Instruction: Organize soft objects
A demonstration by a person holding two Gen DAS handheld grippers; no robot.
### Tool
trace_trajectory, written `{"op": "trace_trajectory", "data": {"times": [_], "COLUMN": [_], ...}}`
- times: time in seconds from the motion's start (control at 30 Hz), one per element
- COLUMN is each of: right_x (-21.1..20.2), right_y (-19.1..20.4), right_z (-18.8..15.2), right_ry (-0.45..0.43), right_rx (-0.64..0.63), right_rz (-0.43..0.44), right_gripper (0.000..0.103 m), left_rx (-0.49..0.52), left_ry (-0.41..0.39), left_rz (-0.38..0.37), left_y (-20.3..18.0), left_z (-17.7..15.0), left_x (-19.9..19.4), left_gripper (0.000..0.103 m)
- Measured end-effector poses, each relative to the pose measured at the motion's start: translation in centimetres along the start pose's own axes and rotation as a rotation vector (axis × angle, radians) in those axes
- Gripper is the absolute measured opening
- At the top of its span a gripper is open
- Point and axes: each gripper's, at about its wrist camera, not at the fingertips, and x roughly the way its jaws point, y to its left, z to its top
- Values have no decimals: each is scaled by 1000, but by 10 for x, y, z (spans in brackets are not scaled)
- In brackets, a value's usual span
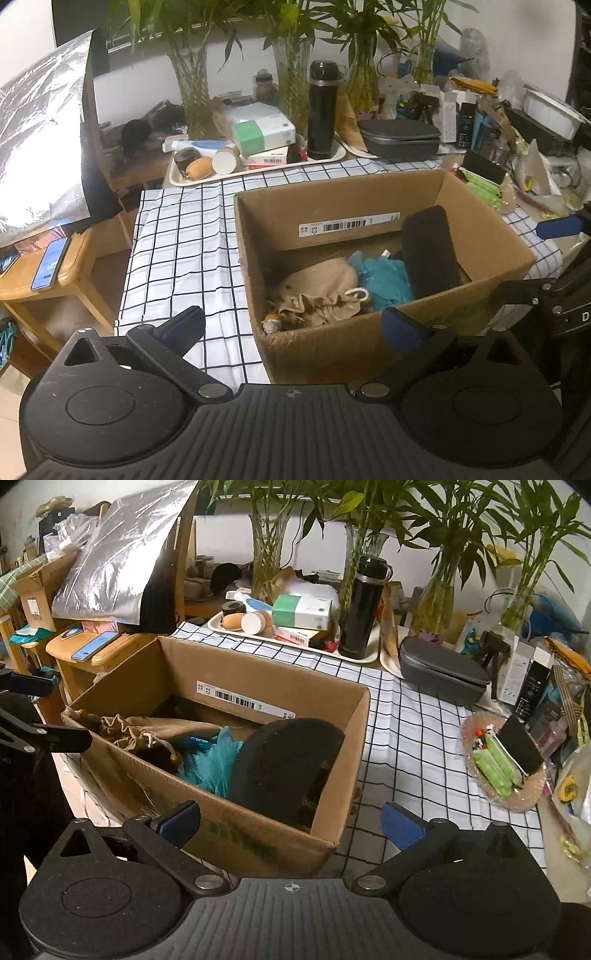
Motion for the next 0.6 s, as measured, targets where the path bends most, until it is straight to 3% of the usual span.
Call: {"op": "trace_trajectory", "data": {"times": [0.6], "right_x": [-3], "right_y": [-7], "right_z": [-2], "right_ry": [-16], "right_rx": [47], "right_rz": [-14], "right_gripper": [103], "left_rx": [-15], "left_ry": [7], "left_rz": [15], "left_y": [10], "left_z": [-3], "left_x": [2], "left_gripper": [103]}}
